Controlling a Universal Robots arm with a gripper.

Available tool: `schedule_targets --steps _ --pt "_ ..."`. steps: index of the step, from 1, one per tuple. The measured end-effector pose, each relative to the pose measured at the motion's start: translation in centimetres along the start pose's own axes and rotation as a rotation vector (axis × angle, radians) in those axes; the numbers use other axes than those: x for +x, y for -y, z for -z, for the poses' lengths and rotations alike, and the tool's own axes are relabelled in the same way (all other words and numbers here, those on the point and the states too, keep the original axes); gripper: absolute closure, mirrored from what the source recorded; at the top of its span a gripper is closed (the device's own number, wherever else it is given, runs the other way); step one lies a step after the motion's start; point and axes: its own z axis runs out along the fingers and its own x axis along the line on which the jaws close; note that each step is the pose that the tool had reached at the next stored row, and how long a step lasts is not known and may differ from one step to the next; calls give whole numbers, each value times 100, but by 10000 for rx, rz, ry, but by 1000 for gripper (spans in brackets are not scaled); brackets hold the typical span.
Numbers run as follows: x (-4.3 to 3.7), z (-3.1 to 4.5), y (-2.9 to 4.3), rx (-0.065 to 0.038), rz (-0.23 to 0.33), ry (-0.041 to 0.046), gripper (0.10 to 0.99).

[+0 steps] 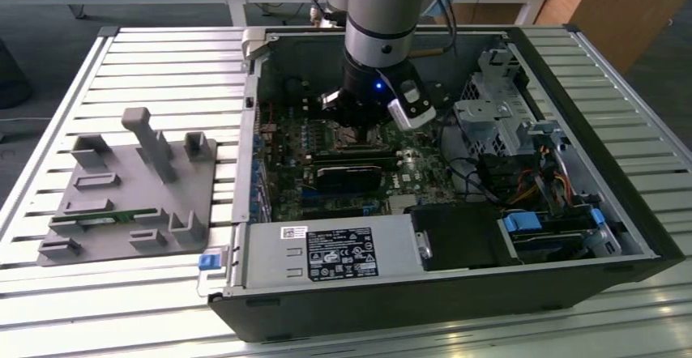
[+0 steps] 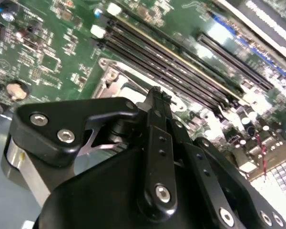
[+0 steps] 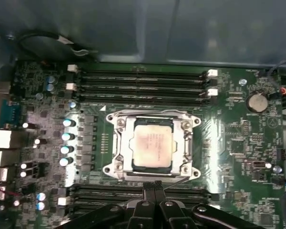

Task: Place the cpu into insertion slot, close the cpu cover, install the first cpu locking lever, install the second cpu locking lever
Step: 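Install the second cpu locking lever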

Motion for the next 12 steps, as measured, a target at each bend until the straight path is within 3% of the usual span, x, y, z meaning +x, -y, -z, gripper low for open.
schedule_targets --steps 4,8,9,12 --pt "64 -12 8 -3 -2 -9 980" --pt "67 -43 14 -9 -24 -180 980" --pt "67 -44 22 -52 -25 -191 980" --pt "72 -43 55 -333 -21 -188 980"
